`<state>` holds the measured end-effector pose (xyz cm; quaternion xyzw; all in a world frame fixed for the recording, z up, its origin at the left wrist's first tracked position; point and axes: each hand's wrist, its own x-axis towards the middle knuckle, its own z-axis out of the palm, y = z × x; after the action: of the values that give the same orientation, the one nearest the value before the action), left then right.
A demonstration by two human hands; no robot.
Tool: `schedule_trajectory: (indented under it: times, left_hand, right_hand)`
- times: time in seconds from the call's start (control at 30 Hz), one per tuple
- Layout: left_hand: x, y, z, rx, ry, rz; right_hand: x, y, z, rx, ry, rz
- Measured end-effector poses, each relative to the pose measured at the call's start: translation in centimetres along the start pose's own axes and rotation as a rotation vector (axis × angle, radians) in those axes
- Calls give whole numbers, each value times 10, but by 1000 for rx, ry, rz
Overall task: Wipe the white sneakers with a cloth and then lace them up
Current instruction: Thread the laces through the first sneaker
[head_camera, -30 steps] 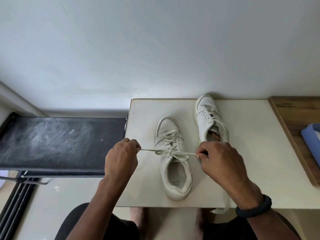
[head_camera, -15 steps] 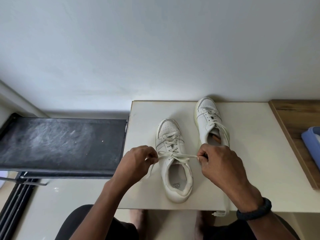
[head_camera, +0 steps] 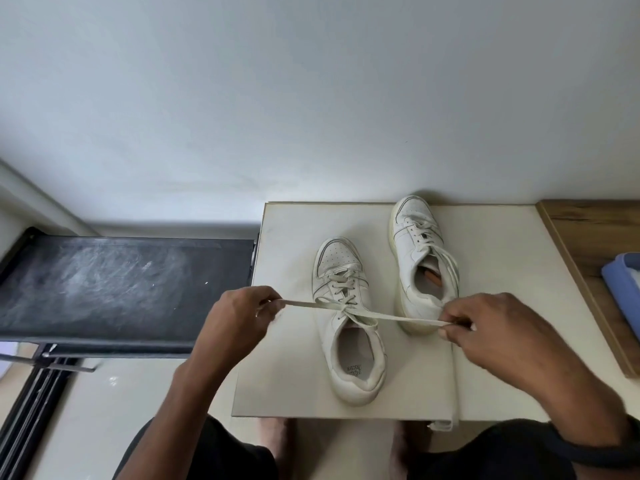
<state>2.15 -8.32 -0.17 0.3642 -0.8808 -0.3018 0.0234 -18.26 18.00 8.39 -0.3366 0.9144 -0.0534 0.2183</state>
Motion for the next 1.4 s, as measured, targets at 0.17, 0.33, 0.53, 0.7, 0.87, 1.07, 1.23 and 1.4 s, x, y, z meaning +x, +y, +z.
schedule_trajectory:
  times: [0.17, 0.33, 0.53, 0.7, 0.87, 1.07, 1.23, 1.4]
  left_hand:
    - [2, -12, -10, 66, 3, -149]
    - [-7, 17, 6, -13, 100, 26]
    - [-17, 66, 38, -213, 179, 318]
    - [-18, 66, 54, -270, 203, 231]
    - [-18, 60, 47, -254, 144, 287]
    - [-11, 52, 47, -110, 131, 418]
    - [-12, 58, 51, -143, 182, 415]
    - [-17, 62, 53, -74, 172, 386]
  right_hand:
    - [-7, 37, -26, 388, -43, -41]
    - [-11, 42, -19, 1521, -294, -393]
    - [4, 0, 10, 2081, -503, -608]
    - [-4, -17, 10, 1415, 220, -468]
    - [-4, -16, 12, 716, 623, -422]
    - [-6, -17, 7, 723, 604, -407]
    - [-11, -25, 0, 1124, 380, -347]
    - [-7, -26, 9, 751, 544, -331]
